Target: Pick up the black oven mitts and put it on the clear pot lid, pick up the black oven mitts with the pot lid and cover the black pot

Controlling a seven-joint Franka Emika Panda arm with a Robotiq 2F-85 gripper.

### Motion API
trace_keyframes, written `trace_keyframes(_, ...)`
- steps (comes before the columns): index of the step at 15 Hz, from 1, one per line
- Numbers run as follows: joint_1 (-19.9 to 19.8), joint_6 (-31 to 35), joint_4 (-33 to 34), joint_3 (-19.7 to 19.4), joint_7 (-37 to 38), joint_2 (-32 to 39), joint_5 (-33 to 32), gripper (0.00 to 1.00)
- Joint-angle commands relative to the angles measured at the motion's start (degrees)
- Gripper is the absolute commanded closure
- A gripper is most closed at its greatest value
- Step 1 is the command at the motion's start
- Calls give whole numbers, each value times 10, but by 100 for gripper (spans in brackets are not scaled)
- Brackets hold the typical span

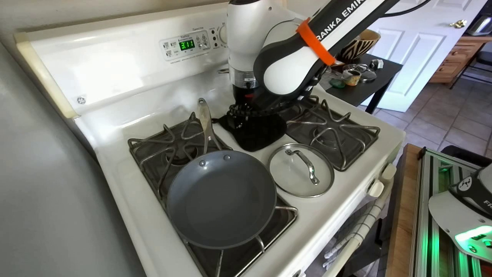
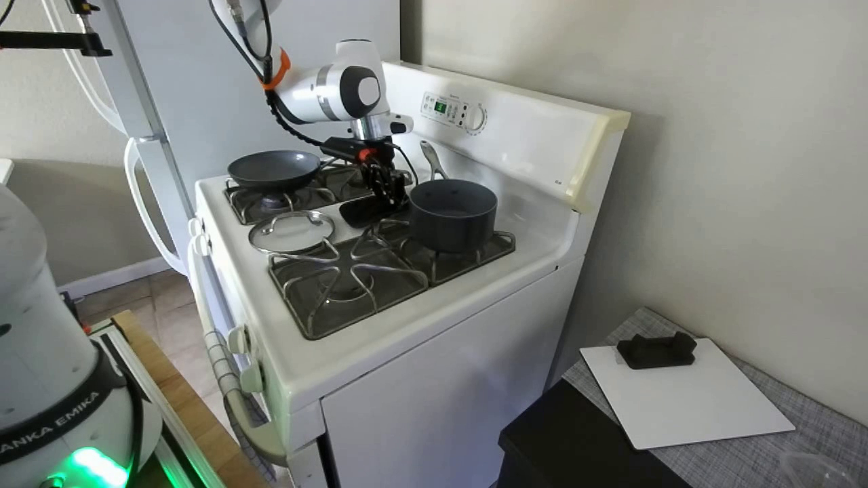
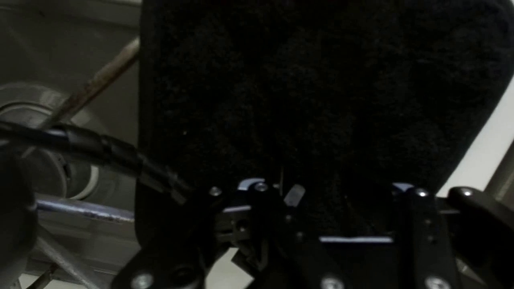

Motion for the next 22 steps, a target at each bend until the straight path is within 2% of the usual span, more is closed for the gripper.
trace_keyframes(1, -4, -22, 0, 7, 2, 13, 12, 98)
trace_keyframes(3, -8, -30, 4, 11, -4, 14, 20, 95)
trace_keyframes(6, -17, -58, 14, 20, -22, 14, 38, 100)
trace_keyframes(7, -21, -64, 17, 24, -32, 13, 46, 97)
trace_keyframes(11, -37, -104, 25, 38, -72, 2, 80, 97)
trace_keyframes(22, -69, -181, -6, 60, -151, -74, 151, 97)
